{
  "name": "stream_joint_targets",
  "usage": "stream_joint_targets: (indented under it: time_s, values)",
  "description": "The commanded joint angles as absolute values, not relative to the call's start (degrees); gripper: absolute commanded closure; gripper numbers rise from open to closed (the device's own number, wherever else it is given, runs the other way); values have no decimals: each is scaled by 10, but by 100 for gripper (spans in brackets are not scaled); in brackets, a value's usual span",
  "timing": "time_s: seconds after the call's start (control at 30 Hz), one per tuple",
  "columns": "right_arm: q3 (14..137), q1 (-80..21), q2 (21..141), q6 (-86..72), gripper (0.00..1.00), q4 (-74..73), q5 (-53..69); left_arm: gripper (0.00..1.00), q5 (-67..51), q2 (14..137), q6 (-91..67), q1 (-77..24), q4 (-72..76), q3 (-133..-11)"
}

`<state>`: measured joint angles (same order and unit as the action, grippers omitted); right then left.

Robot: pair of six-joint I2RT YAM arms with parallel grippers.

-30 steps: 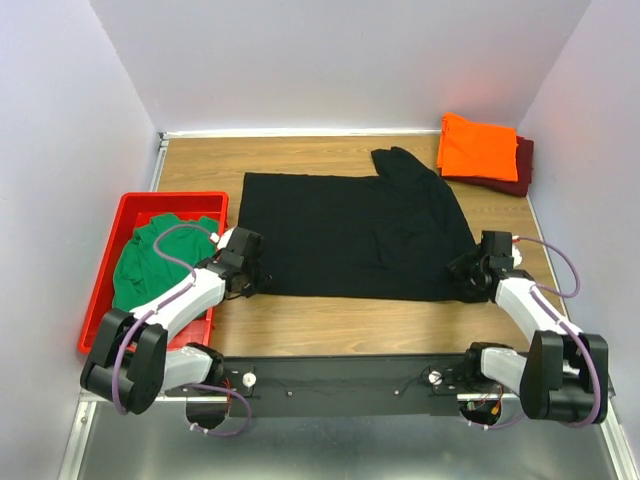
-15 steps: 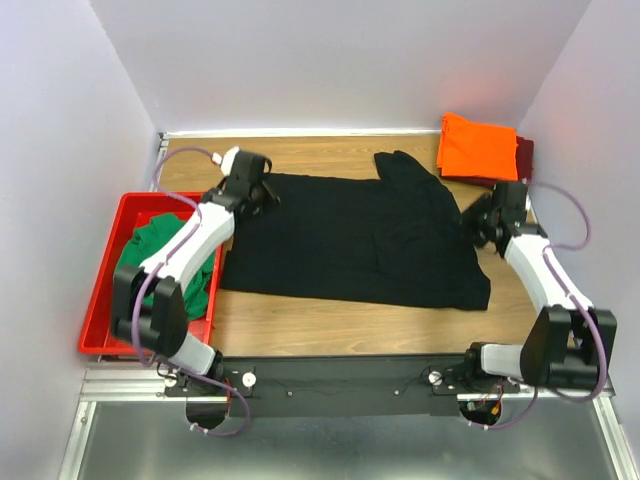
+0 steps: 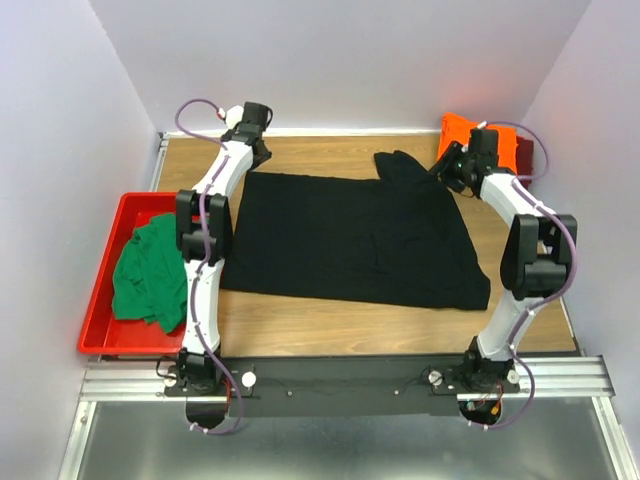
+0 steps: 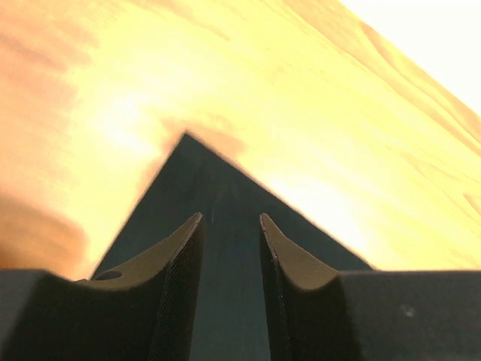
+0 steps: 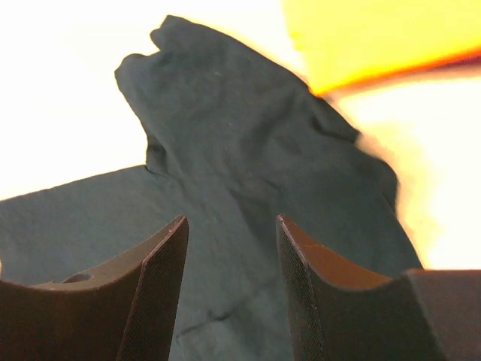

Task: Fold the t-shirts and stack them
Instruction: Fold the tshirt

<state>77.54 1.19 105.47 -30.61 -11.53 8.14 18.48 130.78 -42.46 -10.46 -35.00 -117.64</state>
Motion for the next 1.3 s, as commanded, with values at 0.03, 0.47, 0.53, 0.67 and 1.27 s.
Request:
stream_joint_targets:
  time_s: [0.03,0.47,0.53,0.67,1.27]
  values:
    - [833,4,1099,-258,42,-91,106,57,258,1398,-396,-103,-440,-1289]
    - [868,2,1136,-249,42,-84,125,57,287,1444,-397,-98,-428,-1296]
    - [869,2,1138,-249,42,-83,129,57,286,1450,-397,-96,-425,-1301]
    - [868,1,1139,-244,42,-80,129,57,286,1470,-394,-95,-432,-1331]
    - [882,2,1150,-243,42,-79,138,85,266,1485,-394,-95,-427,-1330]
